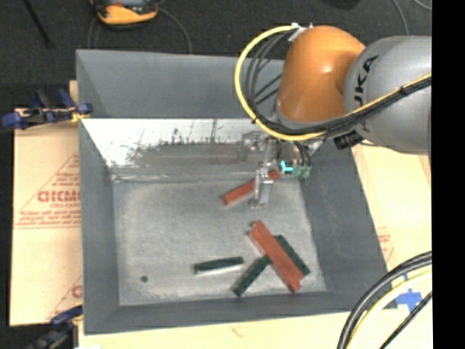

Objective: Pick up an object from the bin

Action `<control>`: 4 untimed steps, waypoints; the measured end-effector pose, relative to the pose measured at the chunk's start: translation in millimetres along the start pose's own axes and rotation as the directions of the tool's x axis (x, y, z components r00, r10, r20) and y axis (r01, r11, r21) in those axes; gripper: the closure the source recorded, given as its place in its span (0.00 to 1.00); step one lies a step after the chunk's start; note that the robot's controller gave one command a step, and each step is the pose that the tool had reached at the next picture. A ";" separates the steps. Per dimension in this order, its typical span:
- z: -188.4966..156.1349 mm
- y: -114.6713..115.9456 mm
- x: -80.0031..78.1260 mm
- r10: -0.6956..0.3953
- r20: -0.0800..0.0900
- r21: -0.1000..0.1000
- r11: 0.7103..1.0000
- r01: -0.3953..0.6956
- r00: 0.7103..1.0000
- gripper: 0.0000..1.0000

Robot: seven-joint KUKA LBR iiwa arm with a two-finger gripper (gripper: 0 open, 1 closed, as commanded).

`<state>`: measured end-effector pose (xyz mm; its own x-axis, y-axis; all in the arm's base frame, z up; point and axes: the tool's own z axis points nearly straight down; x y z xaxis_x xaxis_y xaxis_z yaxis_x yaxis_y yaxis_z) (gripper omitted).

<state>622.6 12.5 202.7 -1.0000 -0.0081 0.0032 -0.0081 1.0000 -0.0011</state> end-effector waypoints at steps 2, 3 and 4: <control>36.7 -7.1 -12.5 0.055 0.017 -0.003 0.999 -0.055 0.998 0.00; 96.1 -17.4 -19.1 -0.044 0.010 0.001 0.999 0.044 0.999 0.00; 130.2 -36.3 -19.7 -0.172 0.010 0.000 0.985 0.172 0.985 1.00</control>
Offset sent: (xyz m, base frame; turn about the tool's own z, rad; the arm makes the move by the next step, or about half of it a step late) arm 0.0208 -0.0190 -0.1047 0.1254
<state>642.1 -23.8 72.4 -0.9836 -0.1801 -0.0066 -0.1801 0.9837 -0.0008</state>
